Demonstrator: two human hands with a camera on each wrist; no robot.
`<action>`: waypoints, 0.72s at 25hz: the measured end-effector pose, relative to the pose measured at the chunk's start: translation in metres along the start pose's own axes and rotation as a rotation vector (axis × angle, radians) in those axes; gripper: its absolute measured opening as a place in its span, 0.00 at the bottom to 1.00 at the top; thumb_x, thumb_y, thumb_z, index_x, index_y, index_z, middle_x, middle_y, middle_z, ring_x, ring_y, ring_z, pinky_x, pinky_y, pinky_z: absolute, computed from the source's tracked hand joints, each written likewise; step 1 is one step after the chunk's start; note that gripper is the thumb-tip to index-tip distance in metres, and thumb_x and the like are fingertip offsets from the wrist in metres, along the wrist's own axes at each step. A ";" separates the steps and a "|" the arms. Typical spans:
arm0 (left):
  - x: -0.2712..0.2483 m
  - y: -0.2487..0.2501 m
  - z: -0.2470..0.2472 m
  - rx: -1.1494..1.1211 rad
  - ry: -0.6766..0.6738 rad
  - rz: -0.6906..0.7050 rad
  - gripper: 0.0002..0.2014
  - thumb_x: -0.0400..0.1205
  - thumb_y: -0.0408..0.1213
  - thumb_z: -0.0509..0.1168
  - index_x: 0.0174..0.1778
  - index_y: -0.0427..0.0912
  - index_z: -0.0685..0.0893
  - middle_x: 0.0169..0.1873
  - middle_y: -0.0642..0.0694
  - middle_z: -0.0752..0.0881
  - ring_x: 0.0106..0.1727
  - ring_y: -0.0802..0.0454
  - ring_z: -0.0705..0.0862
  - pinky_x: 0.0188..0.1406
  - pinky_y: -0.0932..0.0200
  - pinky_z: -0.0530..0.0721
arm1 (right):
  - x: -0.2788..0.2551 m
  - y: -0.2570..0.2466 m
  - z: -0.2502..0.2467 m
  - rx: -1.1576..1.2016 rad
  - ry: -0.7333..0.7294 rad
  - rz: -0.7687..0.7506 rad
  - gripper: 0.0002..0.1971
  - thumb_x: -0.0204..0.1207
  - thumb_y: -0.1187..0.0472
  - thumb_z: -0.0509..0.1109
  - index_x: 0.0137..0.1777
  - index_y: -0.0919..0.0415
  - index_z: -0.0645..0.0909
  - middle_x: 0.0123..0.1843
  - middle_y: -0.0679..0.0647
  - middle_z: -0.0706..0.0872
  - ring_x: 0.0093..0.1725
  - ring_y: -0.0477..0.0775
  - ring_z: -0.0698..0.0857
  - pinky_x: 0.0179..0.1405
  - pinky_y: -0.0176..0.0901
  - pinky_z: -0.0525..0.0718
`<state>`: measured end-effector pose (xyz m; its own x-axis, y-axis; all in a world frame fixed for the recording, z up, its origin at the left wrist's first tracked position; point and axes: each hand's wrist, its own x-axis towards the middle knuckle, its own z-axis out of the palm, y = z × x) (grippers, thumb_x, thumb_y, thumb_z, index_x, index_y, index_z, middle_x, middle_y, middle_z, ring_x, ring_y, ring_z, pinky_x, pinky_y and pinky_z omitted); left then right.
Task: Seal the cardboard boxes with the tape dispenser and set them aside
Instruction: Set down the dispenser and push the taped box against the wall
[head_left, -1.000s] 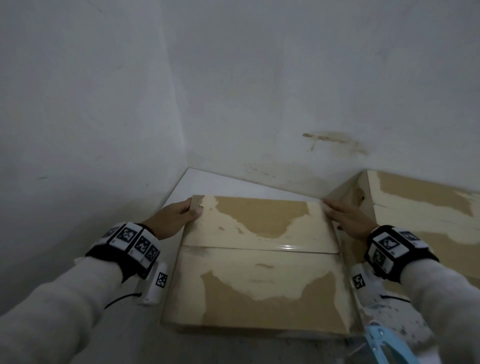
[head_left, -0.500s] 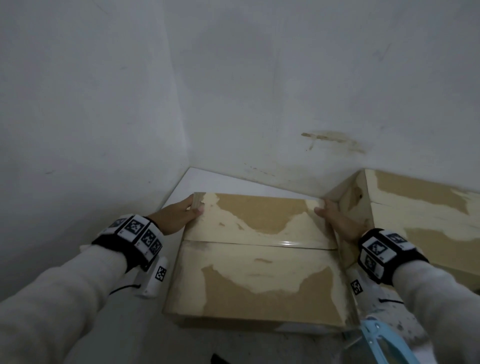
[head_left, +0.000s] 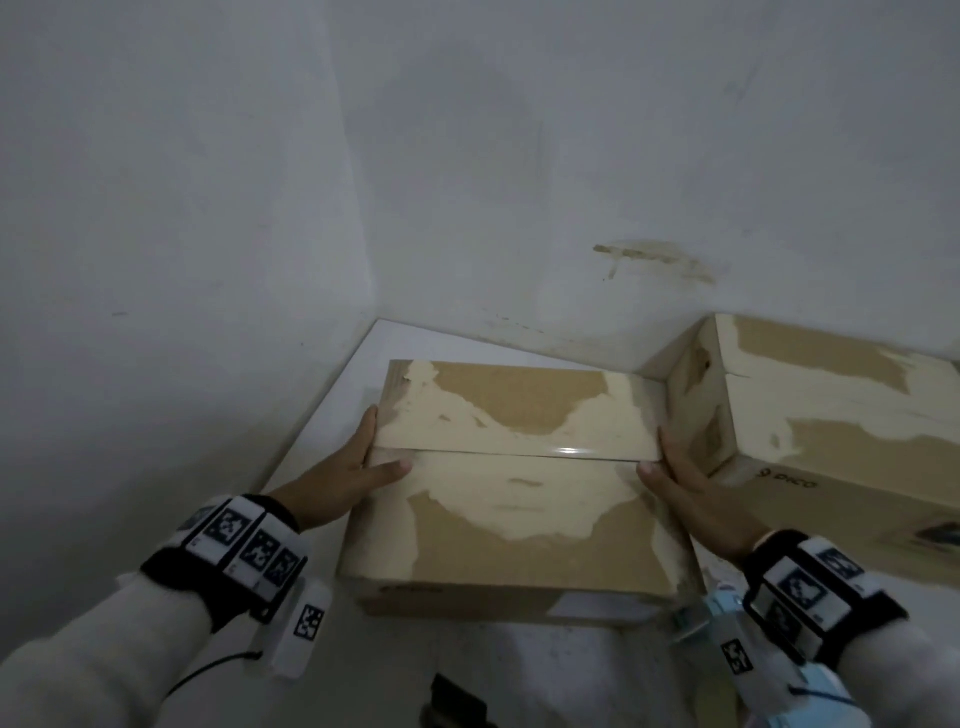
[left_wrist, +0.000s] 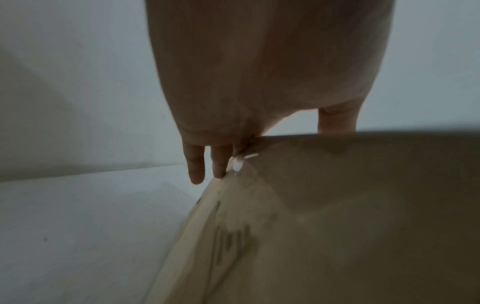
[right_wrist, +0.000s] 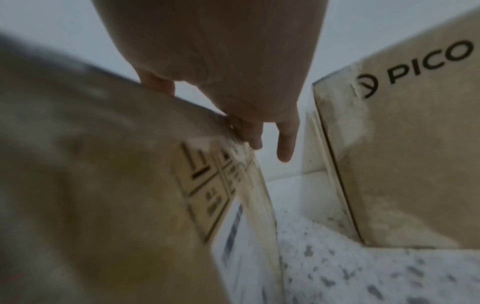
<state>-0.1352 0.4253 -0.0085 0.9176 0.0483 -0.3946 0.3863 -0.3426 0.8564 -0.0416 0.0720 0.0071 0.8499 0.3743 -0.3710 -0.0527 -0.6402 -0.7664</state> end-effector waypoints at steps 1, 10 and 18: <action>0.002 -0.003 0.002 -0.022 0.015 0.005 0.53 0.74 0.59 0.66 0.82 0.48 0.34 0.73 0.59 0.58 0.73 0.60 0.62 0.71 0.61 0.66 | 0.001 0.001 0.004 0.035 0.024 -0.003 0.36 0.81 0.44 0.54 0.83 0.51 0.39 0.85 0.47 0.47 0.84 0.51 0.50 0.81 0.48 0.51; 0.073 0.019 -0.011 0.023 0.283 0.152 0.37 0.77 0.47 0.69 0.78 0.45 0.57 0.70 0.46 0.75 0.66 0.46 0.79 0.66 0.46 0.79 | 0.076 -0.011 0.004 0.180 0.282 -0.060 0.32 0.81 0.43 0.55 0.82 0.52 0.52 0.80 0.55 0.66 0.77 0.60 0.68 0.77 0.62 0.66; 0.092 0.021 -0.025 0.179 0.427 0.019 0.38 0.71 0.54 0.73 0.72 0.39 0.70 0.70 0.40 0.68 0.67 0.42 0.77 0.67 0.46 0.78 | 0.090 -0.017 -0.001 0.017 0.588 -0.020 0.19 0.79 0.48 0.61 0.63 0.61 0.79 0.57 0.60 0.85 0.54 0.60 0.82 0.56 0.50 0.79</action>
<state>-0.0401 0.4458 -0.0189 0.8954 0.4096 -0.1747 0.3811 -0.5021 0.7763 0.0365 0.1162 -0.0132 0.9986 -0.0519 -0.0068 -0.0378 -0.6243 -0.7803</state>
